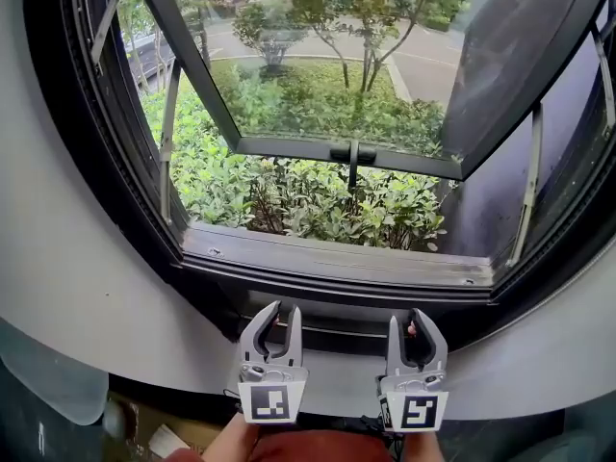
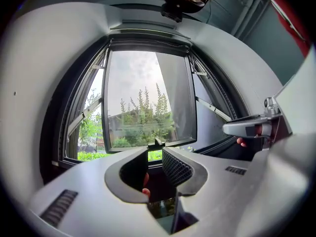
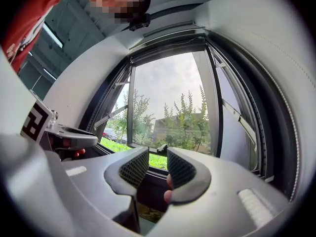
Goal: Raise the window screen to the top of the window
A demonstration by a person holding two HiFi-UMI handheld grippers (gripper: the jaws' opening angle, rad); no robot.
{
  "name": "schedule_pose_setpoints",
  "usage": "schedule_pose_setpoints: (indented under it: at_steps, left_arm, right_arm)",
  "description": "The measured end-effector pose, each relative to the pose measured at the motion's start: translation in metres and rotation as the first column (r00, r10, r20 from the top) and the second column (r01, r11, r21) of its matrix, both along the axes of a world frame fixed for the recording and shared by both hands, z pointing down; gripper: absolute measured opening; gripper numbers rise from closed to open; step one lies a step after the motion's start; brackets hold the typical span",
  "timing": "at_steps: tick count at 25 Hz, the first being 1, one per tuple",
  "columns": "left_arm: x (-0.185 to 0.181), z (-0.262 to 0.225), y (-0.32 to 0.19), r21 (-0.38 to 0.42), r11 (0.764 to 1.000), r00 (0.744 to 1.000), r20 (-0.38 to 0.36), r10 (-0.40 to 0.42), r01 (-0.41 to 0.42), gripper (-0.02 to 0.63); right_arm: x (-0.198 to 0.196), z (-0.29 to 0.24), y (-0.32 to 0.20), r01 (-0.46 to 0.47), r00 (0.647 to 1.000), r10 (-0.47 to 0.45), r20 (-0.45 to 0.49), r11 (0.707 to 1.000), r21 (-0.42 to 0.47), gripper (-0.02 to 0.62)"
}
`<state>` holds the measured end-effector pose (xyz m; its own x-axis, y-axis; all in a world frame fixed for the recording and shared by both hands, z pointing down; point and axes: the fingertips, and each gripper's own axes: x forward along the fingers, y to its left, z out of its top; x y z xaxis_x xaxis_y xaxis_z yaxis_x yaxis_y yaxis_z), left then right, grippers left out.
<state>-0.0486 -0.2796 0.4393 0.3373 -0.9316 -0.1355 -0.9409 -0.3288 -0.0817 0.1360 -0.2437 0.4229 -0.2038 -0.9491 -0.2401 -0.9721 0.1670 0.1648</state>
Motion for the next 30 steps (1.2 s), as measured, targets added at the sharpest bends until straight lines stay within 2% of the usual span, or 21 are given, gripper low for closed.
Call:
schedule_pose_setpoints:
  at_steps: [3,4,7,11,18,21,25,30]
  left_arm:
    - [-0.0005,-0.0013,0.0002,-0.003,1.0,1.0,0.001,0.007,-0.007,0.091]
    - [0.0002,-0.0022,0.0004,0.001,1.0,1.0,0.009,0.011,-0.011,0.085]
    - [0.0021,-0.004,0.0007,0.005,1.0,1.0,0.021,0.021,-0.021,0.014]
    - [0.0043,-0.0043,0.0015,0.011,0.999,0.998,0.05,0.047,-0.048,0.005]
    - [0.0,-0.0051,0.0001,0.021,0.999,0.998,0.051,0.027,-0.028,0.005]
    - [0.0,-0.0059,0.0002,0.033,0.999,0.997,0.077,0.025,-0.028,0.005]
    - [-0.0013,-0.0055,0.0009,0.021,1.0,0.999,0.052,0.017,-0.018,0.006]
    - [0.0018,-0.008,0.0024,0.043,0.999,0.996,0.082,0.026,-0.03,0.006]
  right_arm:
    - [0.0022,-0.0012,-0.0002,-0.013,1.0,0.013,-0.012,1.0,-0.001,0.114]
    - [0.003,-0.0015,-0.0002,-0.019,1.0,0.019,-0.016,1.0,-0.001,0.069]
    - [0.0018,-0.0015,0.0001,-0.015,1.0,0.014,-0.013,1.0,-0.011,0.011]
    - [-0.0019,-0.0004,0.0009,0.001,1.0,-0.001,-0.011,1.0,-0.02,0.009]
    - [0.0047,-0.0031,0.0018,-0.044,0.999,0.043,-0.025,0.999,-0.007,0.011]
    - [0.0051,-0.0024,0.0013,-0.051,0.998,0.05,-0.037,0.999,-0.008,0.011]
    - [0.0055,-0.0027,0.0016,-0.058,0.998,0.058,-0.04,0.998,-0.01,0.011]
    - [0.0061,-0.0029,0.001,-0.06,0.997,0.059,-0.041,0.998,-0.008,0.011]
